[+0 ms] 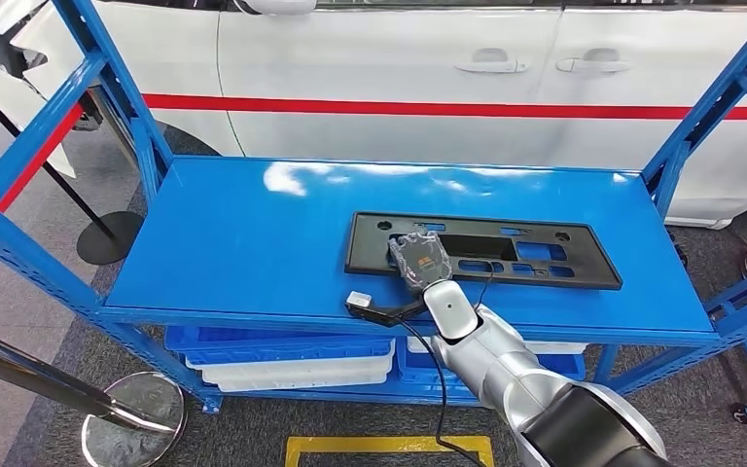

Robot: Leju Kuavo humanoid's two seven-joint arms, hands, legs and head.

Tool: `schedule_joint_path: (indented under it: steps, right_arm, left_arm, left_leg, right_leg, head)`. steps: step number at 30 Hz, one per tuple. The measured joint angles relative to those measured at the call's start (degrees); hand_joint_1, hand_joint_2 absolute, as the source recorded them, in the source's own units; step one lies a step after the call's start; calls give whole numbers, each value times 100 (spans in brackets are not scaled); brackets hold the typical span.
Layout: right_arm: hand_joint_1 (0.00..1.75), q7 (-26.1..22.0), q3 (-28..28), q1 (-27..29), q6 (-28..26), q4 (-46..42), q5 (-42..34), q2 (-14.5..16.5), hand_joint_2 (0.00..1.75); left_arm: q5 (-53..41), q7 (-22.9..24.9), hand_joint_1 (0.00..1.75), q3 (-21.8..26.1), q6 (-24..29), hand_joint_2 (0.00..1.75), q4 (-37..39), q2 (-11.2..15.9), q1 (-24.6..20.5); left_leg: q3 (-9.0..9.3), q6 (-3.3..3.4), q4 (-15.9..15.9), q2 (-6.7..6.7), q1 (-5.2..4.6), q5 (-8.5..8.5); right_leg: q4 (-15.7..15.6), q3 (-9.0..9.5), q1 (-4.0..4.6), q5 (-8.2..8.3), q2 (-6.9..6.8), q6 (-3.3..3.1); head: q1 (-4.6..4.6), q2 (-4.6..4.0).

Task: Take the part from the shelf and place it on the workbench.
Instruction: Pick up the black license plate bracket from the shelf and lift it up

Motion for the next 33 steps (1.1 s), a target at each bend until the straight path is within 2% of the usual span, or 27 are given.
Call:
schedule_joint_path:
  steps: [1, 4, 5, 7, 9, 10, 11, 12, 13, 15, 16, 17, 18, 20, 21, 22, 24, 25, 26, 27, 29, 30, 31, 33]
  right_arm:
    - [175, -8, 1, -11, -1, 4, 1, 15, 175]
    - [175, -46, 2, -28, -29, 8, 3, 51, 175]
    - [175, -76, 0, -33, -66, 6, 1, 53, 175]
    - [175, -165, -18, -31, -182, 0, -8, 56, 175]
    - [175, -289, -62, -3, -316, -12, -45, 56, 175]
    - [175, -389, -98, 27, -365, -45, -96, 56, 175]
    - [175, -541, -154, 71, -402, -132, -184, 56, 175]
    - [175, -756, -238, 132, -422, -286, -322, 56, 175]
    - [175, -1108, -367, 222, -432, -560, -577, 57, 175]
    - [175, -2252, -716, 442, -468, -1378, -1529, 58, 175]
    - [175, -2970, -893, 544, -480, -1860, -2181, 58, 175]
    - [175, -3600, -1037, 630, -469, -2307, -2806, 56, 175]
    - [175, -4019, -1139, 709, -421, -2715, -3339, 50, 175]
    - [175, -4456, -1267, 919, -220, -3498, -4244, 6, 175]
    - [175, -4612, -1297, 1059, -70, -3948, -4740, -45, 175]
    - [175, -4818, -1311, 1221, 124, -4452, -5294, -116, 175]
    - [175, -5179, -1316, 1548, 583, -5543, -6313, -284, 175]
    - [175, -5264, -1314, 1691, 775, -6016, -6631, -359, 175]
    - [175, -5284, -1312, 1808, 901, -6405, -6796, -422, 175]
    - [175, -5284, -1310, 1903, 977, -6728, -6871, -473, 175]
    - [175, -5284, -1300, 2034, 1026, -7253, -6911, -551, 175]
    - [175, -5284, -1294, 2066, 1035, -7448, -6920, -579, 175]
    - [175, -5285, -1290, 2089, 1039, -7607, -6930, -601, 175]
    - [175, -5299, -1287, 2138, 1086, -7831, -7012, -644, 175]
  left_arm:
    - [2, -3, 0, 5, 4, 0, 0, 0, -4]
    - [26, -118, 0, 16, 14, 131, 0, 1, 5]
    - [33, -234, 0, 23, 17, 175, 0, 0, 14]
    - [30, -500, 0, 49, 29, 175, 0, -3, 29]
    - [10, -673, 0, 85, 56, 175, 0, -6, 40]
    - [2, -712, 0, 97, 71, 175, 0, -5, 49]
    - [1, -732, 0, 109, 84, 175, 0, -4, 57]
    - [7, -744, 0, 120, 90, 175, 0, -3, 64]
    - [16, -757, 0, 135, 84, 175, 0, -2, 66]
    - [27, -791, 0, 179, 49, 175, 0, 0, 60]
    - [15, -805, 0, 203, 30, 175, 0, 1, 51]
    - [2, -808, 0, 224, 22, 175, 0, 2, 44]
    - [-13, -797, 0, 240, 22, 175, 0, 2, 37]
    - [-42, -758, 0, 256, 27, 175, 0, 1, 29]
    - [-54, -736, 0, 262, 21, 175, 0, -2, 22]
    - [-64, -720, 0, 271, 4, 175, -1, -4, 15]
    - [-76, -705, 0, 298, -42, 175, -2, -5, 4]
    - [-79, -704, 0, 316, -60, 175, -2, -4, -1]
    - [-82, -704, 0, 333, -69, 175, -1, -4, -10]
    - [-86, -704, 0, 351, -75, 175, -1, -6, -22]
    - [-93, -704, 0, 380, -84, 175, -1, -13, -49]
    - [-96, -704, 0, 389, -88, 175, -1, -16, -63]
    - [-96, -705, 0, 394, -90, 175, -2, -17, -74]
    - [-108, -709, 0, 399, -94, 175, -2, -17, -90]
  left_leg:
    - [-12, -27, 11, -1, -10, -8]
    - [-31, -126, 22, 0, 0, -28]
    - [-53, -156, 86, 3, 12, -83]
    - [-253, -197, 543, 10, 29, -358]
    - [-632, -221, 1345, 12, 32, -707]
    - [-784, -226, 1644, 12, 32, -788]
    - [-842, -225, 1736, 13, 32, -758]
    - [-787, -216, 1587, 13, 32, -618]
    - [-630, -199, 1231, 14, 31, -402]
    - [-266, -151, 439, 19, 17, -74]
    - [-158, -128, 202, 18, 5, -5]
    - [-117, -107, 110, 15, -10, -6]
    - [-113, -87, 93, 6, -22, -5]
    - [-91, -23, 51, -4, 2, 25]
    - [-80, 12, 24, -9, 15, 42]
    - [-72, 42, -1, -14, 28, 57]
    - [-80, 68, 0, -24, 15, 54]
    - [-81, 70, 3, -26, 11, 48]
    - [-77, 67, 5, -25, 9, 41]
    - [-68, 60, 10, -23, 10, 31]
    - [-45, 31, 26, -22, 13, 1]
    - [-43, 6, 46, -24, 4, -20]
    - [-47, -20, 61, -25, -5, -37]
    - [-56, -80, 70, -27, -20, -53]
  right_leg:
    - [-188, 76, 5, 40, 2, -16]
    - [-285, 96, 28, 34, 1, -111]
    - [-299, 107, 28, 38, -3, -154]
    - [-323, 125, 23, 45, -16, -223]
    - [-321, 126, 46, 37, -19, -257]
    - [-318, 128, 59, 34, -18, -264]
    - [-313, 132, 68, 30, -14, -268]
    - [-306, 139, 75, 24, -8, -269]
    - [-297, 149, 80, 14, -2, -267]
    - [-271, 156, 98, -13, 10, -245]
    - [-261, 149, 107, -20, 15, -224]
    - [-258, 142, 113, -23, 19, -200]
    - [-262, 139, 113, -21, 18, -172]
    - [-227, 142, 105, -70, 8, -109]
    - [-103, 94, 102, -167, 6, -80]
    - [155, -21, 97, -329, 7, -57]
    - [942, -406, 82, -716, 10, -26]
    - [1280, -583, 74, -827, 10, -15]
    - [1431, -672, 64, -826, 10, -6]
    - [1339, -641, 51, -706, 8, 0]
    - [574, -281, 19, -288, 5, 2]
    - [184, -94, 15, -131, 7, -5]
    - [-87, 32, 14, -44, 10, -22]
    - [-210, 81, 36, -37, 20, -73]
  head:
    - [0, 0]
    - [-1, 0]
    - [-2, 0]
    - [-2, 0]
    - [-2, 0]
    - [-2, 0]
    - [-2, 0]
    - [-2, 0]
    - [-2, 0]
    - [-1, 0]
    - [-1, 0]
    - [-1, 0]
    - [-2, 0]
    - [-1, 0]
    - [-1, 0]
    - [0, 0]
    - [0, 0]
    - [1, 0]
    - [1, 0]
    - [1, 0]
    - [1, 0]
    - [0, 0]
    - [0, 0]
    - [-1, 0]
